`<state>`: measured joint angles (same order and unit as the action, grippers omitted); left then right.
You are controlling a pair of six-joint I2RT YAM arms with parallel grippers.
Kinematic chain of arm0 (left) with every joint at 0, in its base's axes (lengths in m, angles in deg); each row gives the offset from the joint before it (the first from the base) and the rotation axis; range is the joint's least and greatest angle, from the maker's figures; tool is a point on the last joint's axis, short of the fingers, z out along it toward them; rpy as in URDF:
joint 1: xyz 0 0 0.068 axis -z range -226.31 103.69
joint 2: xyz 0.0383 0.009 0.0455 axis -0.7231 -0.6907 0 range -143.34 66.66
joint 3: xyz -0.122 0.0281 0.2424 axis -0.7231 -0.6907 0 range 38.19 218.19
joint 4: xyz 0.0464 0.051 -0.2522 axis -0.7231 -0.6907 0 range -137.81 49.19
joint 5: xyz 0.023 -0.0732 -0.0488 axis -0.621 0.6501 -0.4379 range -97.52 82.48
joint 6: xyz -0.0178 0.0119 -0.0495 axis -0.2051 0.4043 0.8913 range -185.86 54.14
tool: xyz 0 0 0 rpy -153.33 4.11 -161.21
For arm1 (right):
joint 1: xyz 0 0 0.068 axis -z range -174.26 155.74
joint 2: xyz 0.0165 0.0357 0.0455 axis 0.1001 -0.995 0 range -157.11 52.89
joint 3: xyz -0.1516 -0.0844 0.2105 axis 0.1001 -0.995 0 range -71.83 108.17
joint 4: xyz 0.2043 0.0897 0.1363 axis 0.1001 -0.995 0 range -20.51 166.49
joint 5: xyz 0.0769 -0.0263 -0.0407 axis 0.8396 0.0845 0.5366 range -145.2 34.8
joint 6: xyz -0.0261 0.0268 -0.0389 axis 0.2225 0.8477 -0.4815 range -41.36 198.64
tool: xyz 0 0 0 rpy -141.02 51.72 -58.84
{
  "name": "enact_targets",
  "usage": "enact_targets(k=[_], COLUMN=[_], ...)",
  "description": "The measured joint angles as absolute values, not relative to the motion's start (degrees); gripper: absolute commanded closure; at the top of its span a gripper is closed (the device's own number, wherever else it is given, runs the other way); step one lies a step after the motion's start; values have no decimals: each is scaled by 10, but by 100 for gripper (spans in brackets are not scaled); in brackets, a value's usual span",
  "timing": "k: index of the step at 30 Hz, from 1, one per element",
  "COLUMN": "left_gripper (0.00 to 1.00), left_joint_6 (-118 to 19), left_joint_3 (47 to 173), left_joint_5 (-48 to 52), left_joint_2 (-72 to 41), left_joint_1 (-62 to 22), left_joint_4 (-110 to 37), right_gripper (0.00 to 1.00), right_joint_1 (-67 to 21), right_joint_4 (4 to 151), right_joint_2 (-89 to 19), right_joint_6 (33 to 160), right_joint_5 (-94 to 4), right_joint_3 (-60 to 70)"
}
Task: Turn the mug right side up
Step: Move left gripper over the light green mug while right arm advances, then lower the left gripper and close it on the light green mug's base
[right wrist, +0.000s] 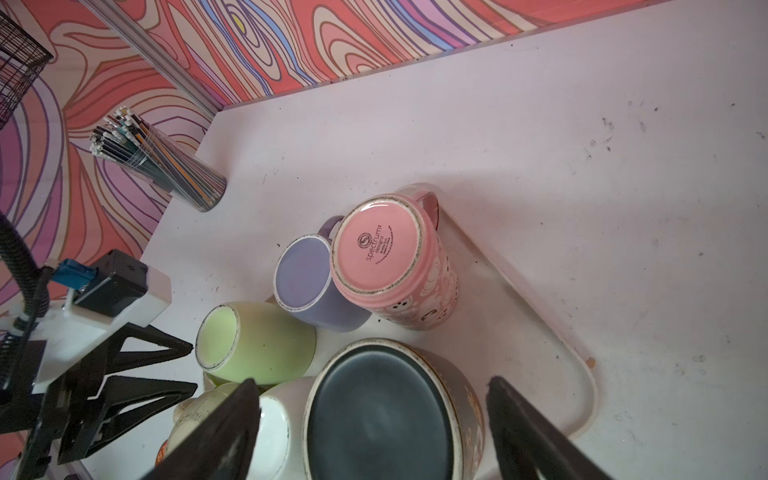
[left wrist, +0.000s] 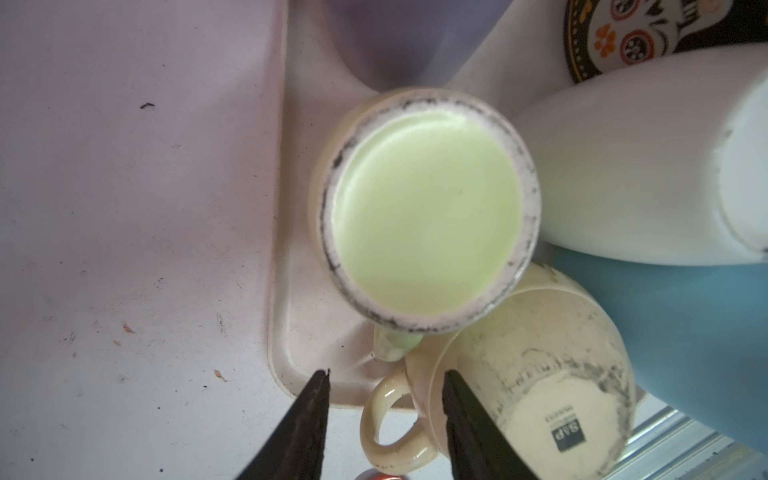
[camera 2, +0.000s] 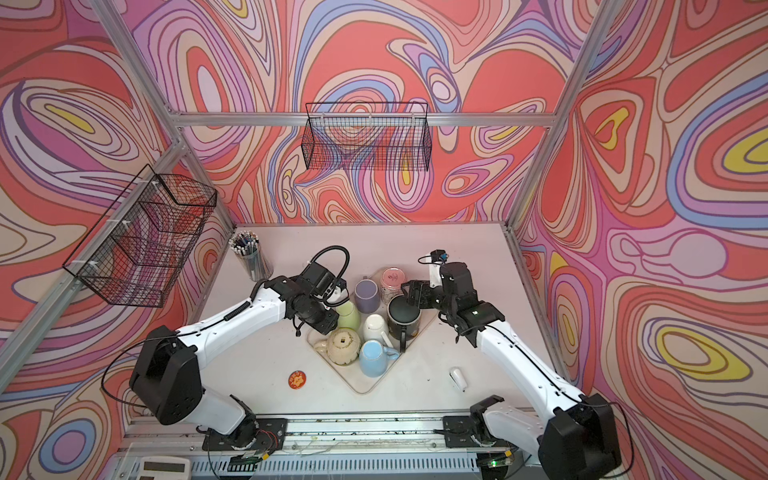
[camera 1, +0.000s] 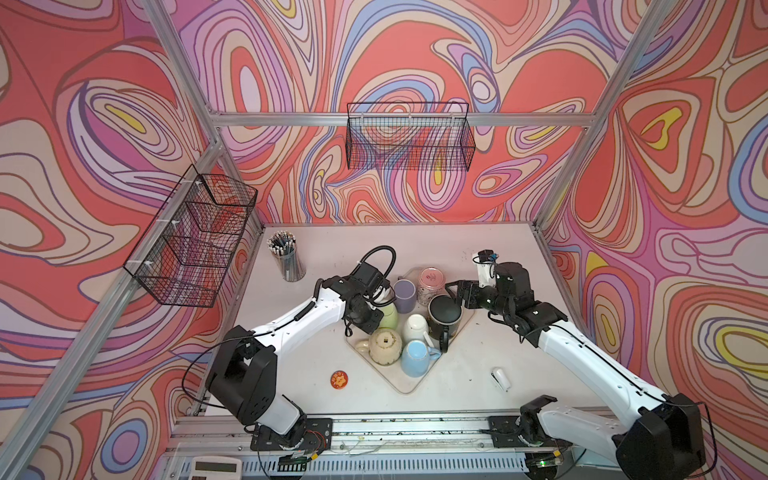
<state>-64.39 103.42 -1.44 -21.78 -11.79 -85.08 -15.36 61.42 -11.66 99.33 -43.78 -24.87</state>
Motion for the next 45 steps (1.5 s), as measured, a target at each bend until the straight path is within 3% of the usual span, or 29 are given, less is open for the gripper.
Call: enact_targets(k=[12, 33, 45], left_gripper=[56, 84, 93], left_joint_6=[-644, -645, -646], left_joint_3=[1039, 1032, 1023], left_joint_5=[-16, -31, -38], left_joint_2=[-248, -253, -222], left_joint_1=[-118, -117, -118], left_joint_4=[-835, -816, -818], right_gripper=[13, 13, 13], right_joint_1=[-154, -154, -154], right_joint_4=[631, 632, 630], right_joint_2=[-126, -132, -118], right_joint_6=[993, 998, 1009], right_joint_5=[-437, -433, -431], right_joint_3=[-250, -250, -251])
